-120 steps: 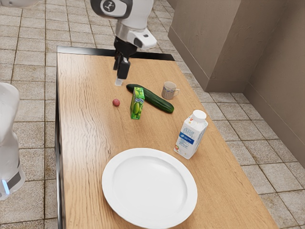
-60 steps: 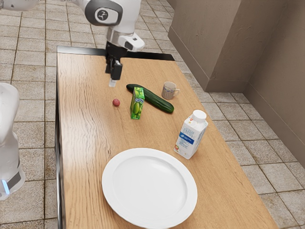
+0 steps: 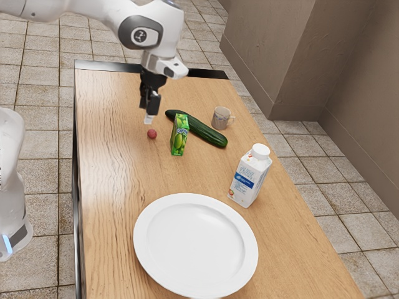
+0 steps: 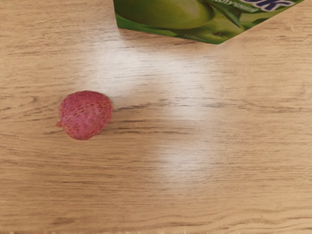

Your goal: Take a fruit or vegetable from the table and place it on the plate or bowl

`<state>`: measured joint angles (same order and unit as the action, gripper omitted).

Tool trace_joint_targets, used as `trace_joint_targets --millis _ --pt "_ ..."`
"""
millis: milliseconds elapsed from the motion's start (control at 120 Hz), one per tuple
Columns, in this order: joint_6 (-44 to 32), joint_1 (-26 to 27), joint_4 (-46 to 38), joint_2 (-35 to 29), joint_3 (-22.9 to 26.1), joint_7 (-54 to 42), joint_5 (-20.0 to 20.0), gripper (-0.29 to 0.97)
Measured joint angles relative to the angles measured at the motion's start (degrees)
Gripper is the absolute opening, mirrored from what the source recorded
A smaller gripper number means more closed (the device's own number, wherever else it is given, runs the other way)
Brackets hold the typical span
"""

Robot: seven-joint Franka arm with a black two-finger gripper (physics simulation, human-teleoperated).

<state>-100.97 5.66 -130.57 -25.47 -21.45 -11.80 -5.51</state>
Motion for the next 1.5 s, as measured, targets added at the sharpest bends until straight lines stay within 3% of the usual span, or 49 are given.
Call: trace_joint_targets --millis 767,1500 --pt "-2.8 -6.55 0.08 8.79 0.26 -5.24 2.8 0.68" --pt "-9.07 -7.34 -0.05 13.93 0.9 -8.5 7.27 0.66"
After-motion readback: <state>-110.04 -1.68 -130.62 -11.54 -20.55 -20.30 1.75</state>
